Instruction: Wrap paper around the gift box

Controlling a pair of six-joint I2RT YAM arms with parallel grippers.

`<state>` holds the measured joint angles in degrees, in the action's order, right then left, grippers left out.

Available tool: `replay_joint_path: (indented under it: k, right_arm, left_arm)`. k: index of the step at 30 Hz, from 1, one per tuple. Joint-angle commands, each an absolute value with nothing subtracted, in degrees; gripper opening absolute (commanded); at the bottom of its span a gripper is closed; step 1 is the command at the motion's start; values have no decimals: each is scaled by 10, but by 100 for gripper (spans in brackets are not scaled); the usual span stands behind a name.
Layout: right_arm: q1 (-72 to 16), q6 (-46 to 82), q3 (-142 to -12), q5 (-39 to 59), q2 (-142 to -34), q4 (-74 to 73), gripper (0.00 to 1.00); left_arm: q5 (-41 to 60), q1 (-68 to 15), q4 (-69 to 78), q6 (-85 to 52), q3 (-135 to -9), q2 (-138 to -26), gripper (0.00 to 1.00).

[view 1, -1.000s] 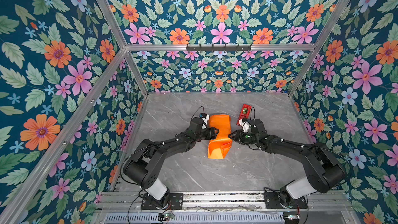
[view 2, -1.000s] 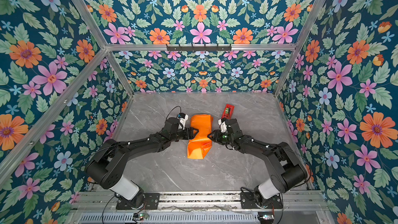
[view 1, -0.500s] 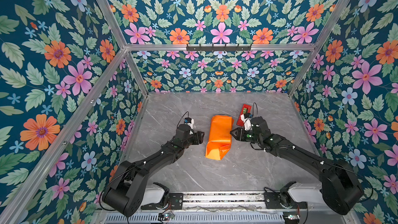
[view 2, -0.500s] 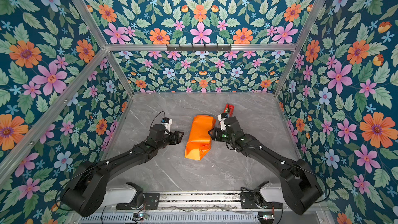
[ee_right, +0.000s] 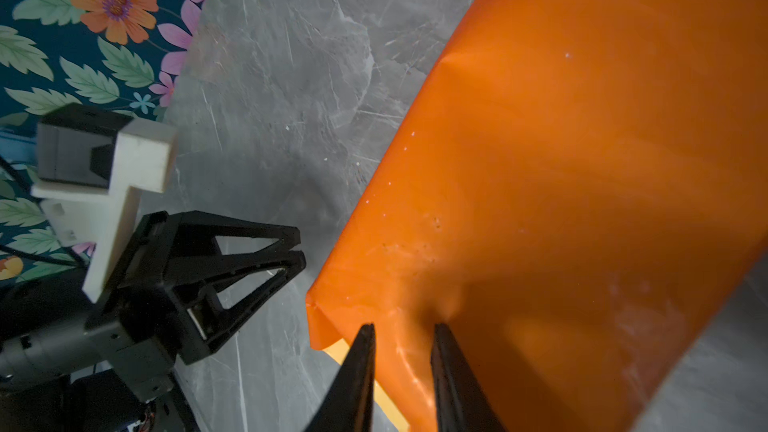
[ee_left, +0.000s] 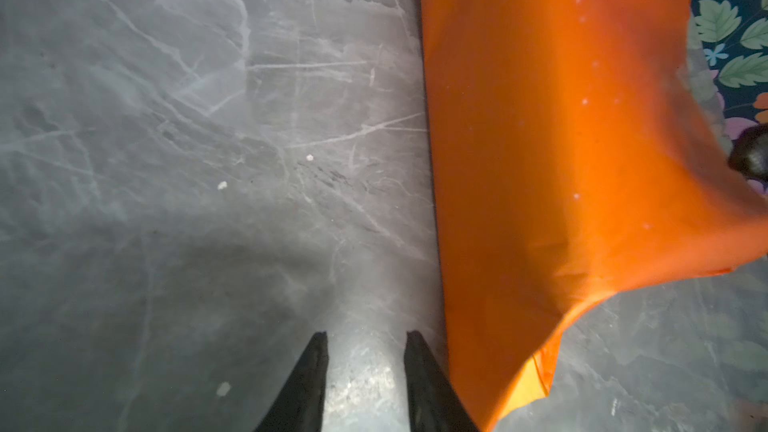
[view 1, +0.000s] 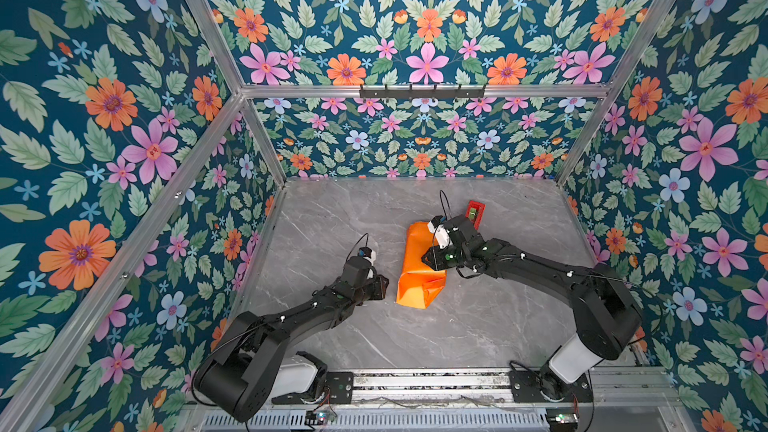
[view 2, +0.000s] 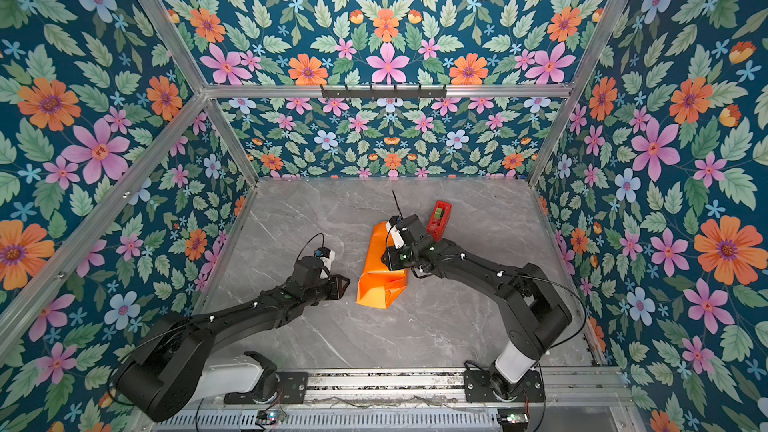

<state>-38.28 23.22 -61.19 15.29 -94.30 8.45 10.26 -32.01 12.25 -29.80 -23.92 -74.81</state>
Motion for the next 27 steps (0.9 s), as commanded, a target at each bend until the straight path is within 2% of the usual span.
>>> replay_joint_path:
  k: [1, 15, 27]
  right_arm:
    - [-383, 221, -608, 156, -945, 97, 25]
    - [-383, 230, -591, 157, -967, 91, 21]
    - [-382, 237, -582, 157, -967, 85, 19]
  left_arm:
    - [121, -337, 170, -296, -251, -764, 30]
    - [44, -413, 131, -273, -297, -787, 23]
    - [45, -438, 152, -298, -299, -813, 21]
